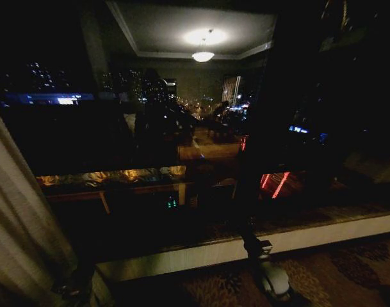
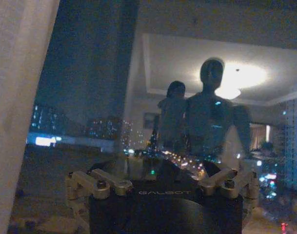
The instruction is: Open the curtains by pulling them apart, changing their state from closed to fully open.
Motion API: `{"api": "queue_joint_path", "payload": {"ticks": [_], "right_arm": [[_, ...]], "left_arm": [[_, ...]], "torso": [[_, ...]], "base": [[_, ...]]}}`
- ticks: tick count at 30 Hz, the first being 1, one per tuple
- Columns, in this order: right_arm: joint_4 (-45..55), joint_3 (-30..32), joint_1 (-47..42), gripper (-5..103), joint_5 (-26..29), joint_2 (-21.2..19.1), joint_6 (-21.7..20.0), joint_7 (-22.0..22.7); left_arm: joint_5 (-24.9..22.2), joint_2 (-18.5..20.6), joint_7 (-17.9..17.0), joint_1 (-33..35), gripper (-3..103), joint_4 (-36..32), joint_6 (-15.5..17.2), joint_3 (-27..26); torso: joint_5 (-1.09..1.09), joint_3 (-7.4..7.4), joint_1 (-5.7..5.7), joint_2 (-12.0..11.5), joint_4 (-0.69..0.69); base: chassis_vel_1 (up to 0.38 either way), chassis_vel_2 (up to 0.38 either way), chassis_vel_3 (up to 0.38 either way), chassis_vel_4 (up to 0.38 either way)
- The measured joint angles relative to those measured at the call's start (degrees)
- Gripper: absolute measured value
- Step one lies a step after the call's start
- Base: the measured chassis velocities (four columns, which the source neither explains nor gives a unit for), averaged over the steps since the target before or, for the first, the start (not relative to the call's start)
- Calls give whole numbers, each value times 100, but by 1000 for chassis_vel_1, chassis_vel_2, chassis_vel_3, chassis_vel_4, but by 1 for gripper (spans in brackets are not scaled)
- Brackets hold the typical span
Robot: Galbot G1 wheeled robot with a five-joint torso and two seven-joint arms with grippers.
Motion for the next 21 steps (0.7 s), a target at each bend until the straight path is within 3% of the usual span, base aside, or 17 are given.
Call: {"api": "queue_joint_path", "payload": {"ticks": [21], "right_arm": [[0, 0, 0, 100, 0, 0, 0, 0]], "left_arm": [[118, -2, -71, -21, 100, 48, -30, -16]], "torso": [[0, 0, 0, 0, 0]], "base": [[0, 0, 0, 0]]}}
